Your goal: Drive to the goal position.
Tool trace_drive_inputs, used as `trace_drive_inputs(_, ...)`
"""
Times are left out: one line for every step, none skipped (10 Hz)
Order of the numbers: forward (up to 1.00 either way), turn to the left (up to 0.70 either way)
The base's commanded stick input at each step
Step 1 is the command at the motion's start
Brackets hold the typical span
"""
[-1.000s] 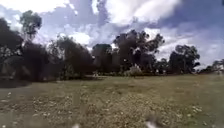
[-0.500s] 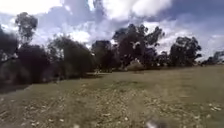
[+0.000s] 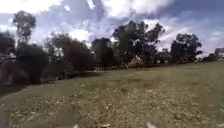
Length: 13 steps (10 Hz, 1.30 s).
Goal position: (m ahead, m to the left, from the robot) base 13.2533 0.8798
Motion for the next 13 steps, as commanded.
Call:
trace_drive_inputs(0.7, 0.0)
trace_drive_inputs(0.7, 0.0)
trace_drive_inputs(0.7, 0.0)
trace_drive_inputs(0.7, 0.0)
trace_drive_inputs(0.7, 0.0)
trace_drive_inputs(0.7, 0.0)
trace_drive_inputs(0.7, 0.0)
trace_drive_inputs(0.7, 0.0)
trace_drive_inputs(0.7, 0.0)
trace_drive_inputs(0.7, 0.0)
trace_drive_inputs(0.7, 0.0)
trace_drive_inputs(0.7, 0.0)
trace_drive_inputs(0.7, 0.0)
